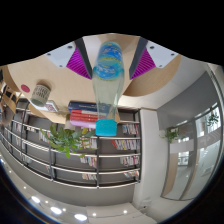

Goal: Pour water

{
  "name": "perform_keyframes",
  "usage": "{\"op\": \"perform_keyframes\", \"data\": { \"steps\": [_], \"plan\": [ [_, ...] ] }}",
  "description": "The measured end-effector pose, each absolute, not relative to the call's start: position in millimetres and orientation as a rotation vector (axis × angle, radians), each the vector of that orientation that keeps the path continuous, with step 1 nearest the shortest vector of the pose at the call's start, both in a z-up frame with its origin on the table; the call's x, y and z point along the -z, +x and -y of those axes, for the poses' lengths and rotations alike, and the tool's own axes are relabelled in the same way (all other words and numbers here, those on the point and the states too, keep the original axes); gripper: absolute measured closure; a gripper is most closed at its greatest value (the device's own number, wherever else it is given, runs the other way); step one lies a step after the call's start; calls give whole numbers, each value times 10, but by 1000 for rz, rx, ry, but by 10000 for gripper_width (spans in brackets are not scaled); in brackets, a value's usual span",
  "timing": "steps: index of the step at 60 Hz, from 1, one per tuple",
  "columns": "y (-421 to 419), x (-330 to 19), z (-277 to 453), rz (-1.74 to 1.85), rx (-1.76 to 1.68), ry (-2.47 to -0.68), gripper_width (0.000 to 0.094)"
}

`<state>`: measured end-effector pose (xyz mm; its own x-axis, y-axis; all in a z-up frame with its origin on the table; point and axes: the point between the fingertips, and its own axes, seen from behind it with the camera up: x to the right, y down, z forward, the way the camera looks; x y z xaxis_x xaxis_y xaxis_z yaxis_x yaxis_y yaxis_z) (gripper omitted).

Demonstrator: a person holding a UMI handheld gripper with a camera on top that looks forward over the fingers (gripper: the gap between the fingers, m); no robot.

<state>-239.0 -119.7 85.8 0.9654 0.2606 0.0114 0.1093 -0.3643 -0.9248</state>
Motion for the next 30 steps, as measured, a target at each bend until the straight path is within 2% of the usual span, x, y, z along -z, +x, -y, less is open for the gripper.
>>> {"op": "perform_keyframes", "data": {
  "steps": [9,12,15,30],
  "plan": [
    [-2402,-780,953,255,-151,-1894,200],
    [-2422,-784,904,246,-159,-1863,252],
    [-2409,-832,862,219,-170,-1829,359],
    [-2395,-849,819,177,-186,-1798,551]
  ]
}}
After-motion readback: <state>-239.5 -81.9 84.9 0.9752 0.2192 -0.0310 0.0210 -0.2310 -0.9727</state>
